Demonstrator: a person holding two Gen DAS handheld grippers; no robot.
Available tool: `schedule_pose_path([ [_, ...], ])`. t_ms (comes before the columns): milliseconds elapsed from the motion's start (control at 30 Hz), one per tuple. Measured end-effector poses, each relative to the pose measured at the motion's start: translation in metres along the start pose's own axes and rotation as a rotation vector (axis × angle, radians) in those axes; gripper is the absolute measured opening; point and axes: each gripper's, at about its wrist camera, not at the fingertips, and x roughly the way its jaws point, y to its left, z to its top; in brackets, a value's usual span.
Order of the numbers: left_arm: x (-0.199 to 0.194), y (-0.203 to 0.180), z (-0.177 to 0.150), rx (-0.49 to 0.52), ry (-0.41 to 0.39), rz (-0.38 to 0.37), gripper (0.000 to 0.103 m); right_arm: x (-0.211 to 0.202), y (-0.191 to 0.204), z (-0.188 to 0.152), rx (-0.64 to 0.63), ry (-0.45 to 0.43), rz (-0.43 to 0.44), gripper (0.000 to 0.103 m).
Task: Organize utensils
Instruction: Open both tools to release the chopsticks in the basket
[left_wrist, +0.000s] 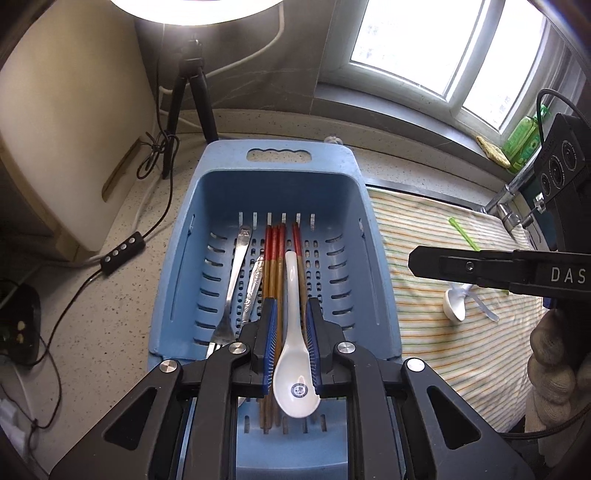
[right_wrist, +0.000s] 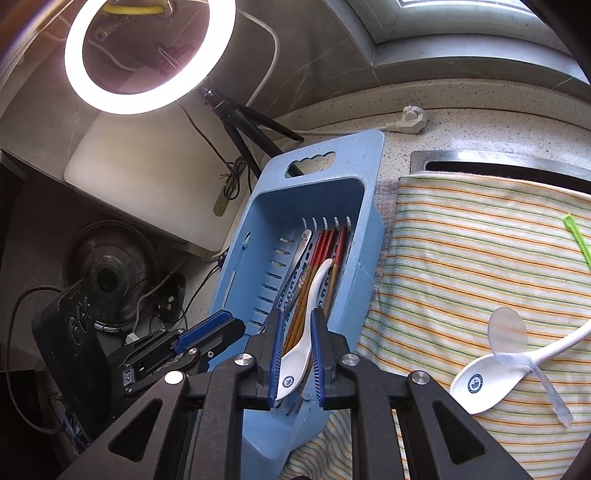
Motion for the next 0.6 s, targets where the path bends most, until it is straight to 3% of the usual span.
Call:
schedule_pose_path([
  [133, -0.012, -0.012, -0.001, 0.011, -0.026, -0.003, 0.017, -0.015, -0.005, -0.004, -0.018, -0.031, 0.004, 0.029],
  [267, -0.021, -0.026, -0.002, 0.033, -0.050, 0.006, 0.026, -0.032, -0.009, -0.010, -0.050, -0.066, -0.010, 0.034],
  [400, -0.029, -0.040, -0.004, 0.053, -0.068, 0.003, 0.026, -0.052, -0.016, -0.016, -0.076, -0.122, -0.010, 0.059],
  [600, -0.029, -0.062, -0.009, 0.082, -0.064, -0.009, 0.026, -0.081, -0.036, -0.023, -0.086, -0.195, 0.000, 0.064],
])
